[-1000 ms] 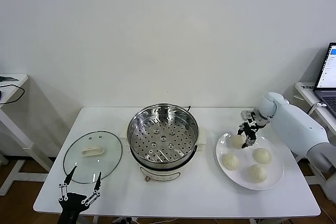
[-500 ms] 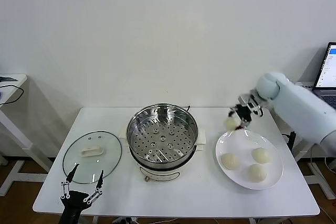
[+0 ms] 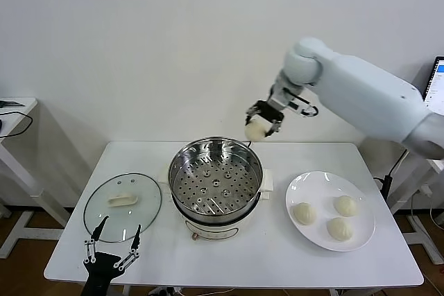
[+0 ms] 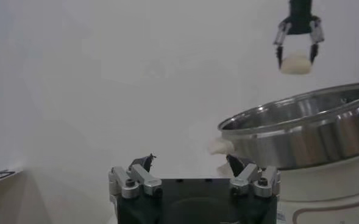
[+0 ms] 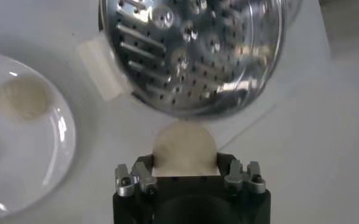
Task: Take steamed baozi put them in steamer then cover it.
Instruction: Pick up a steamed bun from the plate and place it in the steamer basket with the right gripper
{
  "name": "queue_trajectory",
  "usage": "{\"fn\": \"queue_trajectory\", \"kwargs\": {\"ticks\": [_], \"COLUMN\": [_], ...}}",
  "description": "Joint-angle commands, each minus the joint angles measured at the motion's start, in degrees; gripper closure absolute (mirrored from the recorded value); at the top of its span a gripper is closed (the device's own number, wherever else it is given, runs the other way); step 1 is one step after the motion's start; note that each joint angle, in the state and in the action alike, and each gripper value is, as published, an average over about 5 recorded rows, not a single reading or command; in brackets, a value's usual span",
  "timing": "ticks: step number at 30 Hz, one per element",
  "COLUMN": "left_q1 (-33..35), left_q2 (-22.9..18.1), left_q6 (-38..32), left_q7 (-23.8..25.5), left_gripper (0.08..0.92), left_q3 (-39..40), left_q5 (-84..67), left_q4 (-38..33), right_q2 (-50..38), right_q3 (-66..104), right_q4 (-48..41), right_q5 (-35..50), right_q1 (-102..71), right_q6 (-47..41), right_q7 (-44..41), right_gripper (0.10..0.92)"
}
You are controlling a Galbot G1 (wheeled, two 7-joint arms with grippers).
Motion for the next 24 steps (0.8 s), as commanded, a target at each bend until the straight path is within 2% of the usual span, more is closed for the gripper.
{"fn": "queue_trajectory", "kwargs": {"ticks": [1, 24], "left_q1": [0.0, 0.0], "left_q2": [0.1, 0.0], "left_q6": [-0.4, -1.6], "left_q7": [0.1, -0.2], "left_gripper": [0.177, 0.177], "left_q3": [0.0, -0.9], "left_q5": [0.0, 0.0], "left_q4": [0.2, 0.7], "right_q2": [8.2, 17.7], "right_q3": [-4.3, -2.5], "right_q4": [1.3, -13.5], "right_q5": [-4.5, -13.8], "right_q1": [-0.6, -9.5], "right_q6": [4.8, 6.6], "right_q7": [-0.1, 1.9], "right_gripper": [0.342, 0.338]}}
